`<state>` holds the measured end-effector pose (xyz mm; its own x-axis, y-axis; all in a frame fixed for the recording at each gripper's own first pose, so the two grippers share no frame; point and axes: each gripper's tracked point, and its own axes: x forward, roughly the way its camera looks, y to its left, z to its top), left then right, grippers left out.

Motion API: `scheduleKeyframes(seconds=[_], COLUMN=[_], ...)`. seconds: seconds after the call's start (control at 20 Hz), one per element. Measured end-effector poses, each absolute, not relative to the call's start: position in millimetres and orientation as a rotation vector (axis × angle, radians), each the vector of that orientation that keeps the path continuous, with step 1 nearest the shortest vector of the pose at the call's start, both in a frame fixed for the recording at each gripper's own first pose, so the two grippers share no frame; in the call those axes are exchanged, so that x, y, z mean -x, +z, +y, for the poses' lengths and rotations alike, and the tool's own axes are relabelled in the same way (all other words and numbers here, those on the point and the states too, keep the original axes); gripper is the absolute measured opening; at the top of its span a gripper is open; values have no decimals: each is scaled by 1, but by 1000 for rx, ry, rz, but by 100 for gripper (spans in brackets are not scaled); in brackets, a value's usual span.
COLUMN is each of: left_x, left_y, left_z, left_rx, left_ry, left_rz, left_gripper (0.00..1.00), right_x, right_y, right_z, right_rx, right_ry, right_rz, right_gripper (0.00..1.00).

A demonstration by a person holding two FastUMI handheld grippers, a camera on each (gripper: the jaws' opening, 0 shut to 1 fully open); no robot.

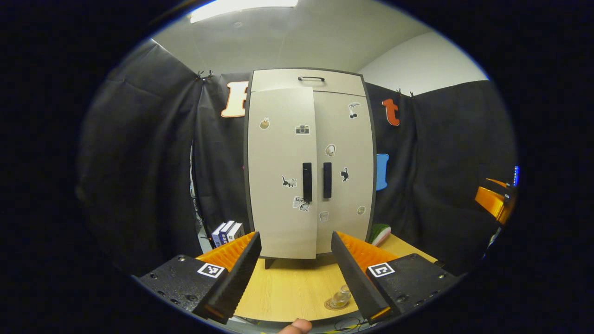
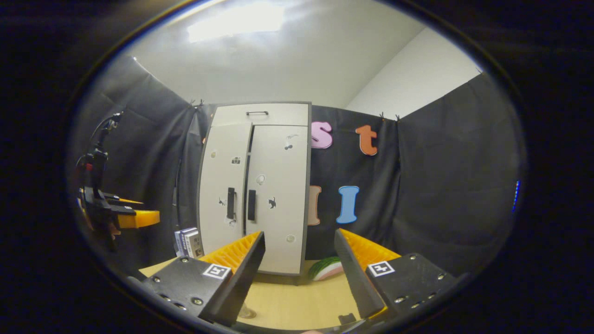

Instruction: Grasp the bottle in the cabinet with the left hand and place it on the coaster, then close the right door with the right hand and the left door with the left hand.

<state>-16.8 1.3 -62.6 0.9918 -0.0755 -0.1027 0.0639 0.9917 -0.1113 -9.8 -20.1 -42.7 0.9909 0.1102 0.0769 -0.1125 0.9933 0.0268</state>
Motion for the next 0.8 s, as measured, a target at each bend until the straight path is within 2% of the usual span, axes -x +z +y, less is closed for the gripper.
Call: scheduleKeyframes(seconds=[0.1, 0.15, 0.2, 0.35, 0.45, 0.5, 0.8], left_x=[18, 18, 17, 12, 9, 8, 1], left_y=[-63, -61, -58, -48, -46, -46, -32], left_z=[0, -2, -2, -4, -8, -9, -4], left_rx=[102, 102, 105, 125, 137, 139, 135], left_ry=[-77, -81, -80, -83, -92, -94, -97], left_rz=[106, 103, 94, 70, 67, 65, 11], left_gripper=[96, 96, 96, 96, 96, 96, 96], right_x=[9, 8, 8, 2, 3, 4, -1], right_y=[-47, -47, -48, -49, -46, -45, -46], right_z=[-21, -23, -24, -22, -21, -19, -16], right_rx=[-24, -22, -24, -34, -50, -65, -29], right_ry=[113, 110, 110, 113, 117, 124, 111], right_rz=[-68, -66, -66, -59, -64, -67, -68], right_gripper=[92, 89, 92, 92, 89, 92, 92])
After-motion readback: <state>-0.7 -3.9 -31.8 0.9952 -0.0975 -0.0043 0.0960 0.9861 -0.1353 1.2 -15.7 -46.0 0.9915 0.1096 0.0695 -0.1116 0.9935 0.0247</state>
